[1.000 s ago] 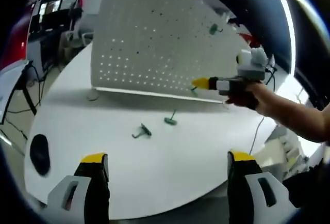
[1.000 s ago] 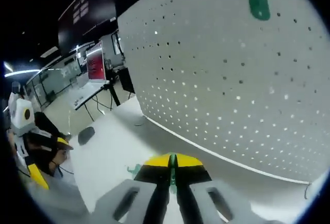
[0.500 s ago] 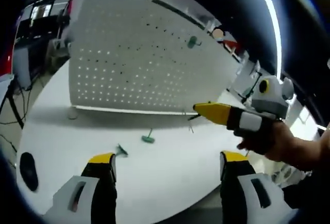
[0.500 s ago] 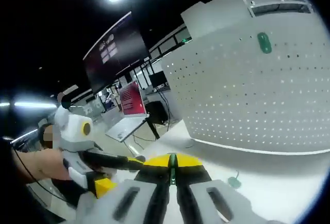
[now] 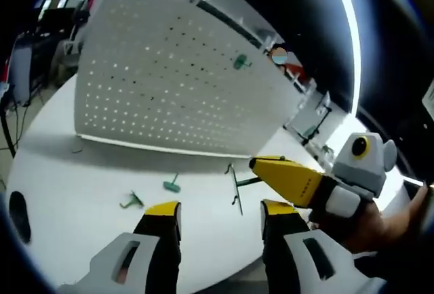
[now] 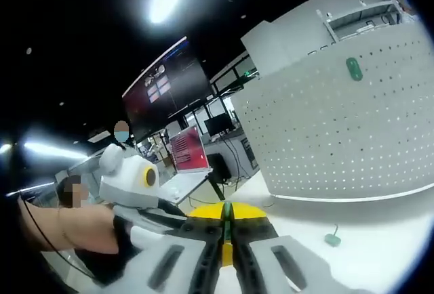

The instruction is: Insert the hook assembly into the mounting plate slot until the hook locks in place.

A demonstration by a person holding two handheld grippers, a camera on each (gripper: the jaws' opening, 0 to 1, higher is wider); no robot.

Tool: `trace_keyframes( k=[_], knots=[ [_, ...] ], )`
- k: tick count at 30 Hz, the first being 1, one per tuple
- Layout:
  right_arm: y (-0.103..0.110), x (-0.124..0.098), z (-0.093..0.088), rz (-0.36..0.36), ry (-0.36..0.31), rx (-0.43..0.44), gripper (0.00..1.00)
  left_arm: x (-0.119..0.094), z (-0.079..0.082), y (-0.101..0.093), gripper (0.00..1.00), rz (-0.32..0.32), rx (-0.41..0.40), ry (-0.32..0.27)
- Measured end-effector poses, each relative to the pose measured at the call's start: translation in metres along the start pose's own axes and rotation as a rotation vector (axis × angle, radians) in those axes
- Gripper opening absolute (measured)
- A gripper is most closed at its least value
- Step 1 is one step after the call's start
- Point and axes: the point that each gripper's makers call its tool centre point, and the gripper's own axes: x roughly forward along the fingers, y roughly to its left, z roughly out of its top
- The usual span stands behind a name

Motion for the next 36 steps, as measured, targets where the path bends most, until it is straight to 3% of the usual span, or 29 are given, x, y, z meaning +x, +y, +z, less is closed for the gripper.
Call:
trace_keyframes(
  k=[5,11,19,31,36],
  knots=[
    [0.005,-0.001,0.005,0.000,-0.024,-0.005,0.00,-0.006,0.011,-0.005,0.26,-0.032,-0.035,-0.059],
    [0.009,-0.002,0.006,0.006,-0.045,-0.007,0.00,-0.010,0.014,-0.007,0.14,-0.039,-0.048,-0.067],
    [0.013,-0.006,0.008,0.001,-0.071,-0.004,0.00,-0.010,0.012,-0.018,0.05,-0.083,-0.061,-0.054],
    [0.013,-0.009,0.009,-0.018,-0.076,-0.034,0.00,-0.007,0.010,-0.020,0.02,-0.076,-0.080,-0.048],
    [0.012,-0.007,0.008,-0.026,-0.050,0.002,0.00,-0.008,0.010,-0.018,0.01,-0.061,-0.080,-0.046]
  ],
)
